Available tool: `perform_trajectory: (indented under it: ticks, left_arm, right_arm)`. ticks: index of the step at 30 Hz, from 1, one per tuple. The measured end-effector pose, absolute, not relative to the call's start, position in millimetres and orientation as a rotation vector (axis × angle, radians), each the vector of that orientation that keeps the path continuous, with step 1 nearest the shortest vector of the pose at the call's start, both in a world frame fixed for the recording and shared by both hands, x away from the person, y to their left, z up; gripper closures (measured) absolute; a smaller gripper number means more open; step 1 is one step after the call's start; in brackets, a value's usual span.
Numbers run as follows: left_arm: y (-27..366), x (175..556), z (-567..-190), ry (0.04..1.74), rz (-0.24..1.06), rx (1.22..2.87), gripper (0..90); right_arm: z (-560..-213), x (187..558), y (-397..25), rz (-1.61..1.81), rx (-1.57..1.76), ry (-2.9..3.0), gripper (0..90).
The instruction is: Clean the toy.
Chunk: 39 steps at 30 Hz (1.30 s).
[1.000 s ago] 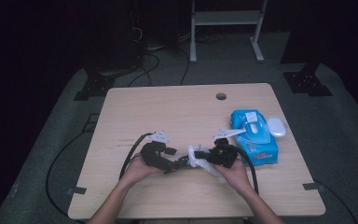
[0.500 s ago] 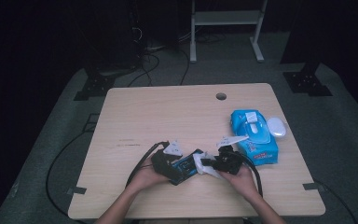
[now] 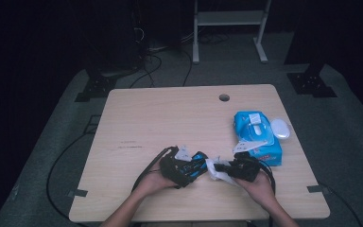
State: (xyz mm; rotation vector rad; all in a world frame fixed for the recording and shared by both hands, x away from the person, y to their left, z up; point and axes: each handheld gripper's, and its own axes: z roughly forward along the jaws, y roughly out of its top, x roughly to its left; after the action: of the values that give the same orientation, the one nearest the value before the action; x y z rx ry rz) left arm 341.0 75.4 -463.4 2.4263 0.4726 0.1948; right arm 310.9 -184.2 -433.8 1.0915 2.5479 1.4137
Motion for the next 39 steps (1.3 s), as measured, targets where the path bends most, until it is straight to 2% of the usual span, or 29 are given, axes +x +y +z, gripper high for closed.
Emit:
perform_trajectory:
  ticks: [2,6,10,20,30,39]
  left_arm:
    - [71,341,-466,0.469,0.218,2.455,18.5]
    - [69,347,-468,0.497,0.184,2.455,18.5]
    - [66,346,-465,0.455,0.195,2.471,25.8]
    - [64,350,-460,0.424,0.198,2.502,26.0]
    - [57,383,-444,0.466,0.270,2.486,26.0]
    - [51,407,-460,0.533,0.251,2.501,25.9]
  right_arm:
    - [-437,311,-188,1.410,1.111,2.545,86.5]
    - [-443,310,-192,1.410,1.130,2.547,86.3]
    - [-445,309,-195,1.415,1.140,2.543,86.3]
    - [-441,309,-204,1.446,1.163,2.513,86.3]
    - [-433,309,-212,1.445,1.155,2.490,86.3]
    - [-448,308,-215,1.307,1.142,2.554,86.1]
